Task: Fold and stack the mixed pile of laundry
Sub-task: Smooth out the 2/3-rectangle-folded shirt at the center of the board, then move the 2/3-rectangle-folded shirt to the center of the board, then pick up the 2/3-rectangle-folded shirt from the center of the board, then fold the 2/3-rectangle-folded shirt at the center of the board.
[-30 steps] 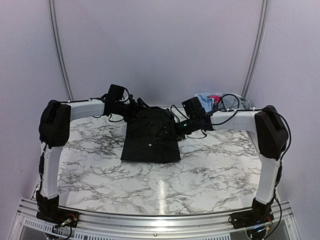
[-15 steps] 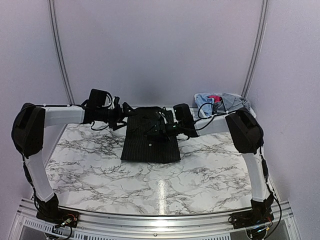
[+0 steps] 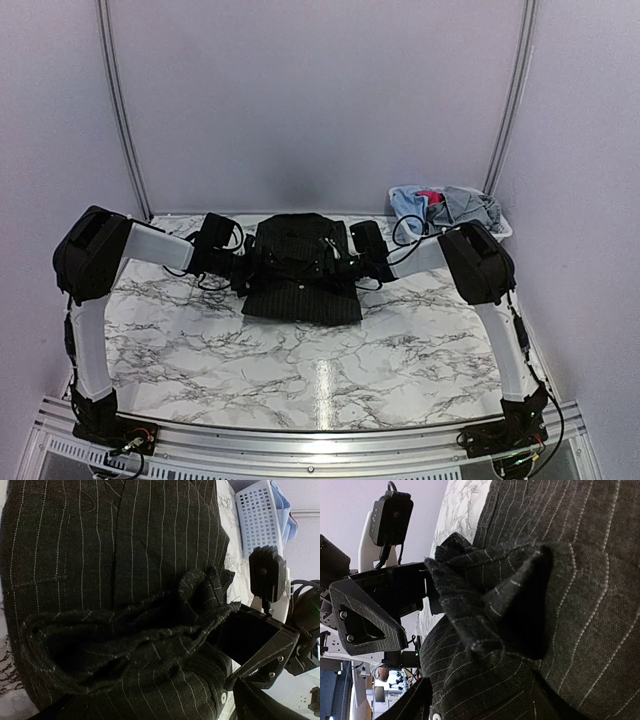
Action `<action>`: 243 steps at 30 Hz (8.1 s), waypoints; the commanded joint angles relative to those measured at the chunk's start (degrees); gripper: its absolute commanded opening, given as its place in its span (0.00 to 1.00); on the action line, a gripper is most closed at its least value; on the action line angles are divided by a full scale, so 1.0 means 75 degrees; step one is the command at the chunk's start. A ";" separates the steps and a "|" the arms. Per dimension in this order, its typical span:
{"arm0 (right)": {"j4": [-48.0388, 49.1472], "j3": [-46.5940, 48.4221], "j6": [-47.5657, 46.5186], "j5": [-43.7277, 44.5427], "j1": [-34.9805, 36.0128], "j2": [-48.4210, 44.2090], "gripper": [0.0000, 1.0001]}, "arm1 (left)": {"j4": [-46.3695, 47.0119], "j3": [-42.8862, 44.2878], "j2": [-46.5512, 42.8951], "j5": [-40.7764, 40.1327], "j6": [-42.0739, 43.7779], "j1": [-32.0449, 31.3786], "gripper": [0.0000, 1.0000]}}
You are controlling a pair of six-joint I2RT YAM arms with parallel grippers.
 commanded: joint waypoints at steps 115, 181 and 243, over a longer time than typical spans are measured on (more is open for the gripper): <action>-0.3755 -0.3450 -0.3608 0.0816 0.1117 -0.5171 0.50 | -0.2229 -0.2560 -0.4926 -0.2961 0.3252 -0.1883 0.99; -0.3490 -0.1601 -0.4216 0.0007 0.1675 -0.2014 0.41 | -0.3888 -0.1745 -0.4365 -0.7448 0.7734 -0.8016 0.00; -0.5274 -0.0250 -0.5674 0.0626 0.1533 -0.1281 0.38 | -0.5838 0.0961 -0.3519 -0.3556 1.0020 -0.3628 0.00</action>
